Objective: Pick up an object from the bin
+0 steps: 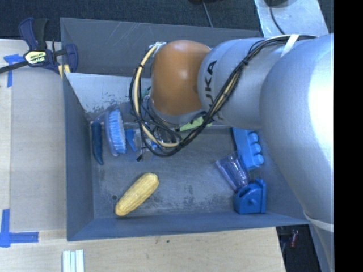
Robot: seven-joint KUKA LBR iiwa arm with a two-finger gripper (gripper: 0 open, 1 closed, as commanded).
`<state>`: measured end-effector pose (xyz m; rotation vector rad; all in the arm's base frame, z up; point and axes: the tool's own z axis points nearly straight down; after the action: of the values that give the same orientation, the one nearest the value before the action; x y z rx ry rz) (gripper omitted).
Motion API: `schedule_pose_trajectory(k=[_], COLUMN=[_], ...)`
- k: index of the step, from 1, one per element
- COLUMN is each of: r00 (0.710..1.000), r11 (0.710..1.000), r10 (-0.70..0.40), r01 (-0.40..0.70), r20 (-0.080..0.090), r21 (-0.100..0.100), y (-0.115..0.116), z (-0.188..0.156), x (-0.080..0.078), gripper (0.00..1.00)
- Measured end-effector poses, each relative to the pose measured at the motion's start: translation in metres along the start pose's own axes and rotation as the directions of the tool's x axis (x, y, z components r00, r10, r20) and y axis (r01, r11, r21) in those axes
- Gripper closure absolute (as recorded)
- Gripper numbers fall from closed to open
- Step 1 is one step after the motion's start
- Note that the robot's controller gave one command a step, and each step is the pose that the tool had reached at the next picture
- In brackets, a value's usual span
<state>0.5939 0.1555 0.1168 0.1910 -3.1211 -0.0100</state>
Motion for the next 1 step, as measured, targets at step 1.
schedule_pose_trajectory(k=[1], r00=[0.999], r11=[0.999], r10=[-0.041], r01=[0.041], r20=[0.02], r21=[0.0], y=[-0.0052], z=[-0.0337], x=[0.0013], gripper=[1.0])
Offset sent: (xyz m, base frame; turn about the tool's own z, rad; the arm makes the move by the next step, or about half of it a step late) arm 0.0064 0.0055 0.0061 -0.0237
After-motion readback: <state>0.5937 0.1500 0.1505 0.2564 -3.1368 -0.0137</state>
